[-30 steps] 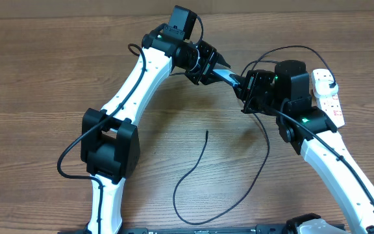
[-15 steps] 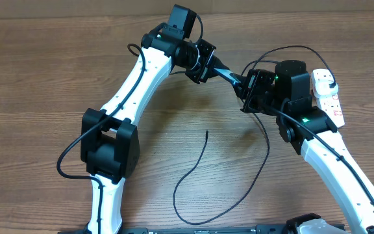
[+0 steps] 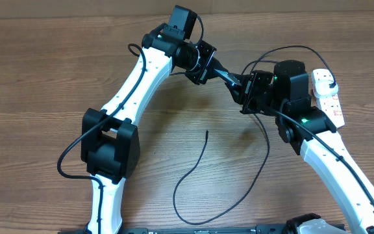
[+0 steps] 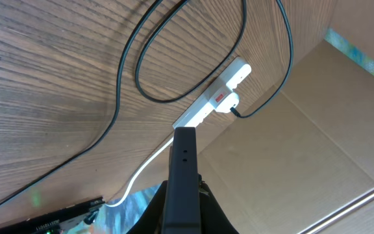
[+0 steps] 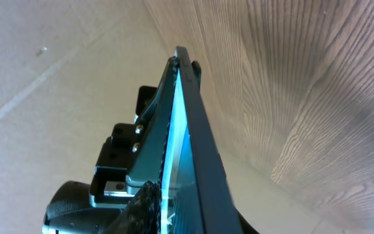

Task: Plug charger to phone and switch on socket
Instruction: 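Open the right gripper and pull the phone left with the left gripper, then move the right gripper over the plug end of the black cable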

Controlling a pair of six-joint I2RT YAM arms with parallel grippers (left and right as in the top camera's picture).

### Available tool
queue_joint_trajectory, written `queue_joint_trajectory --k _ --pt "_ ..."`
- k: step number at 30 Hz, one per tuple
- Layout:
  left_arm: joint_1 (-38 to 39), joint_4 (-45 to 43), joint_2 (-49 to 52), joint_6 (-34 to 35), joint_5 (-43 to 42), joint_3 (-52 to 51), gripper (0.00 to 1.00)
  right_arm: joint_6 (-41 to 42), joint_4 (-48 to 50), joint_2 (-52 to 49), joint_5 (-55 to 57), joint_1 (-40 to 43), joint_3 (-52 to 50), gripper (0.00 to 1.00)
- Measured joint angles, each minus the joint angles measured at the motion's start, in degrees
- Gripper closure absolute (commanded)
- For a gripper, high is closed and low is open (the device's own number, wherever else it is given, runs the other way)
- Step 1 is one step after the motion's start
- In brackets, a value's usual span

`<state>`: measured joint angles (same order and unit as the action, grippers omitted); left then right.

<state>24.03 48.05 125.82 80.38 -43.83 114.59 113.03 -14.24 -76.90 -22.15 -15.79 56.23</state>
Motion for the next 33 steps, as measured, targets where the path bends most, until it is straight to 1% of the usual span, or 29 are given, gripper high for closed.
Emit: queue_joint_trajectory --k 1,3,4,6,7,9,10,13,15,19,24,29,33 --pt "0.0 0.0 0.0 -0.02 0.0 0.0 0.95 -0.22 0.09 0.0 -0.13 0.0 0.0 0.68" --pt "0.0 0.02 0.0 -0.26 0.0 0.0 0.96 -0.55 0.09 0.0 -0.28 -0.04 0.0 0.57" --pt "0.0 0.02 0.0 -0.48 0.02 0.0 0.96 -0.63 0.11 0.0 -0.35 -0.07 0.0 0.46" --pt "0.0 0.09 0.0 -0.87 0.04 0.0 0.96 -1.53 0.15 0.0 -0.44 -0.07 0.0 0.3" --pt "0.0 0.09 0.0 -1.05 0.04 0.0 0.96 -2.19 0.15 0.0 -0.52 -0.07 0.0 0.23" --pt "-0.02 0.09 0.0 -1.09 0.02 0.0 0.96 -3.69 0.28 0.0 -0.59 -0.07 0.0 0.16" --pt "-0.09 0.11 0.0 -1.14 0.04 0.0 0.96 -4.2 0.48 0.0 -0.79 -0.07 0.0 0.1" --pt "-0.35 0.11 0.0 -1.53 0.0 0.0 0.96 -6.32 1.14 0.0 -1.36 -0.07 0.0 0.02" --pt "-0.92 0.55 0.0 -2.49 -0.02 0.0 0.96 -8.46 1.75 0.0 -1.9 -0.07 0.0 0.0" --pt "-2.51 1.86 0.0 -4.7 -0.13 0.0 0.96 -12.28 1.77 0.0 -2.75 -0.07 0.0 0.0" --pt "-6.43 4.44 0.0 -10.47 -2.14 0.0 0.96 -18.71 1.75 0.0 -4.17 -0.07 0.0 0.0" --pt "-11.54 10.93 0.0 -20.37 -4.72 0.0 0.96 -24.48 1.53 0.0 -5.86 -0.07 0.0 0.0" --pt "-15.45 18.03 0.0 -30.01 -5.51 0.0 0.96 -28.87 1.44 0.0 -7.04 -0.07 0.0 0.0"
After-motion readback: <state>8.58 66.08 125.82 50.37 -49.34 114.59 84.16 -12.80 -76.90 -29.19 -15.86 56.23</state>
